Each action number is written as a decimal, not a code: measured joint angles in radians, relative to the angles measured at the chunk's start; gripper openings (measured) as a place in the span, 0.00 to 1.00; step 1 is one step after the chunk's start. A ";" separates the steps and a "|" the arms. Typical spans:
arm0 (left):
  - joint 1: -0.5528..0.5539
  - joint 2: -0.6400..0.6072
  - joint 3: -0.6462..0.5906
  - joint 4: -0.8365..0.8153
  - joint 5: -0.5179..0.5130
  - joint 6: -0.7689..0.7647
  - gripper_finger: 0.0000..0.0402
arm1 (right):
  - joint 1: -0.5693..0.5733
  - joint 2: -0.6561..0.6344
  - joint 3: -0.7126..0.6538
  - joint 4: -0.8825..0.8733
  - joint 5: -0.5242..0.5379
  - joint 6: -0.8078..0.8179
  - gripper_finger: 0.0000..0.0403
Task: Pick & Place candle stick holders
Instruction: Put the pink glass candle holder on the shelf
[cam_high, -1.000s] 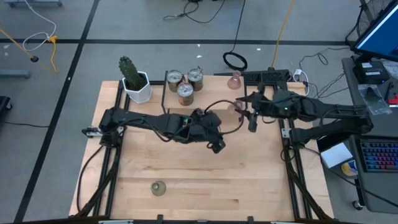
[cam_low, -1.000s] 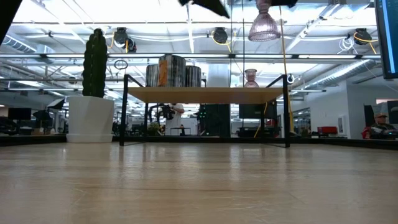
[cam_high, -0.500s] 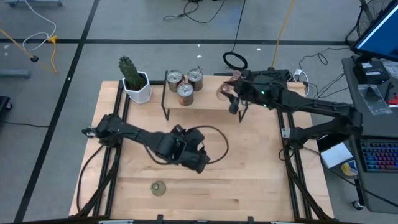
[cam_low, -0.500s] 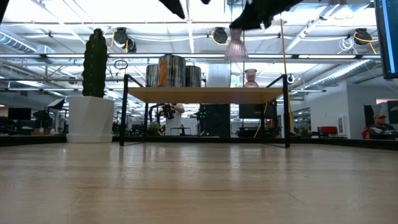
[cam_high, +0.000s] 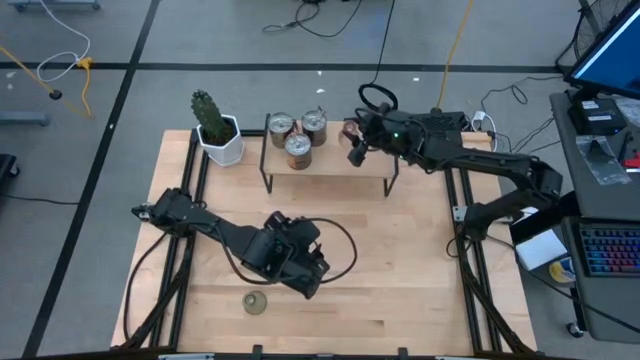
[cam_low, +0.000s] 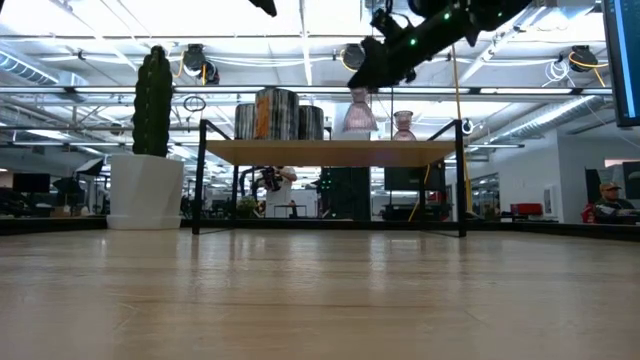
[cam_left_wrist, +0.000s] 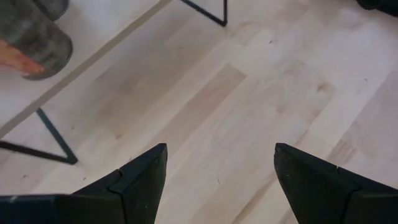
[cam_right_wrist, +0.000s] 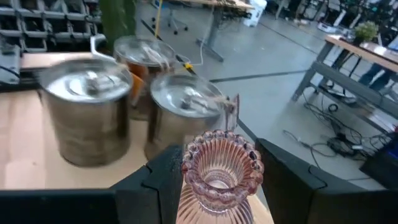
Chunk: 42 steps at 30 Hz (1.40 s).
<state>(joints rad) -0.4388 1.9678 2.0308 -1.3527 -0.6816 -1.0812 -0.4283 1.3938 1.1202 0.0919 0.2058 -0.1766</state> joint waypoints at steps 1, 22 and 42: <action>-0.003 0.000 0.000 -0.010 0.000 -0.010 0.73 | -0.009 0.008 0.000 0.003 -0.001 0.000 0.42; -0.005 0.000 0.000 -0.045 0.000 -0.050 0.73 | -0.084 0.067 0.000 0.032 -0.026 0.050 0.42; -0.015 0.000 0.000 -0.046 -0.001 -0.046 0.73 | -0.096 0.068 -0.048 0.074 -0.027 0.097 0.43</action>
<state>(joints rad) -0.4534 1.9682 2.0304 -1.3983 -0.6823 -1.1271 -0.5243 1.4617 1.0718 0.1659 0.1789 -0.0793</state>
